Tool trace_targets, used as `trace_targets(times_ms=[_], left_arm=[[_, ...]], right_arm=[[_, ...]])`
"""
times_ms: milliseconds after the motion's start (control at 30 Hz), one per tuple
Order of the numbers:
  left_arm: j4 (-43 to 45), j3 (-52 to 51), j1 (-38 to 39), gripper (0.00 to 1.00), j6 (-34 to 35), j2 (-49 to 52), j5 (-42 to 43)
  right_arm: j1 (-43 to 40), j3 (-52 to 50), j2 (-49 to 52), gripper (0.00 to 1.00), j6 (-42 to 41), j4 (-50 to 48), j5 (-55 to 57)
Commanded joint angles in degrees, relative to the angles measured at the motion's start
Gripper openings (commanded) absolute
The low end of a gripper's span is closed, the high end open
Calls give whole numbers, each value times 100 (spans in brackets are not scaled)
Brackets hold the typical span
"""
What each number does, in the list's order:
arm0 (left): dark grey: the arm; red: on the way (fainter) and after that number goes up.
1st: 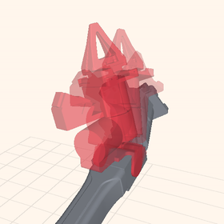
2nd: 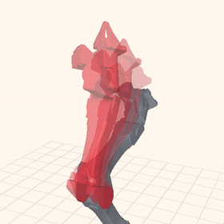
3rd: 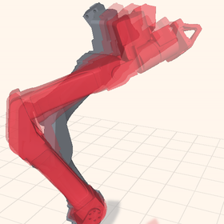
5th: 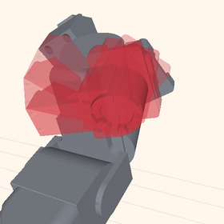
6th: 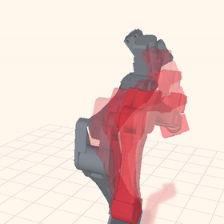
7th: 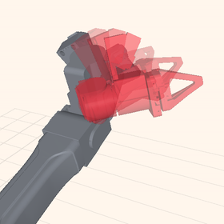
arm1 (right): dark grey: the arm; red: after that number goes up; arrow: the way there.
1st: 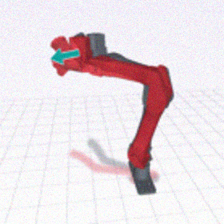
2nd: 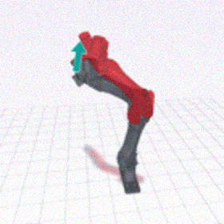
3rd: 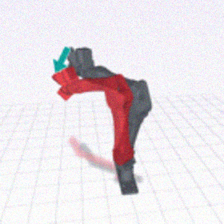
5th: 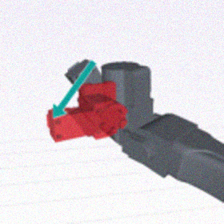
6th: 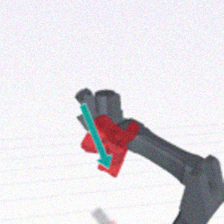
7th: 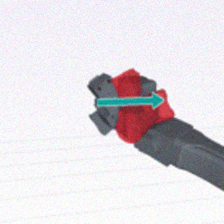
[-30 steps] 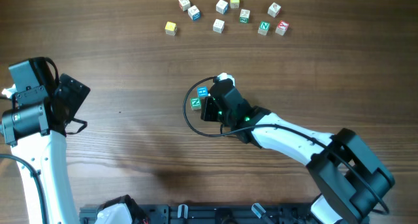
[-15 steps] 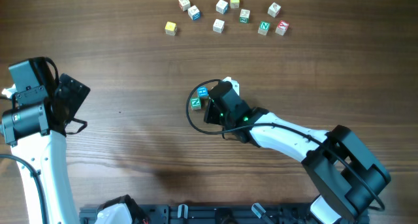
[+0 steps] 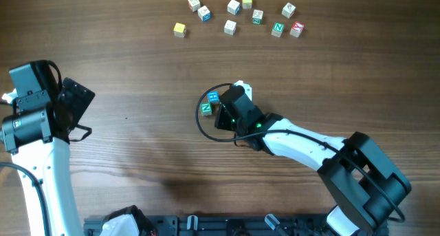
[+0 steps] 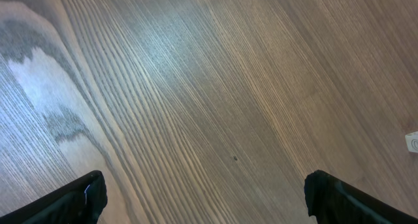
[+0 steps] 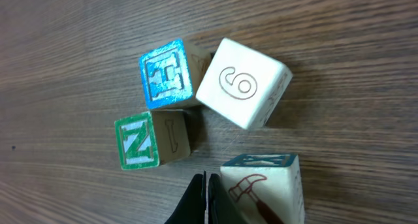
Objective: Form a circle
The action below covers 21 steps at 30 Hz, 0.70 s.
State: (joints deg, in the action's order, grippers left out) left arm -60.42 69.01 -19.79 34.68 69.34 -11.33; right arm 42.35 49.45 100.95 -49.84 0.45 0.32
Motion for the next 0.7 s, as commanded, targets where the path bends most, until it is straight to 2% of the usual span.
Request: trace_targets(times_ms=[0, 667], left_arm=[[13, 39, -42, 100, 72, 22, -72], [13, 39, -42, 100, 72, 22, -72]], right_arm=[[17, -15, 20, 5, -118, 7, 291], [17, -15, 20, 4, -271, -83, 461]])
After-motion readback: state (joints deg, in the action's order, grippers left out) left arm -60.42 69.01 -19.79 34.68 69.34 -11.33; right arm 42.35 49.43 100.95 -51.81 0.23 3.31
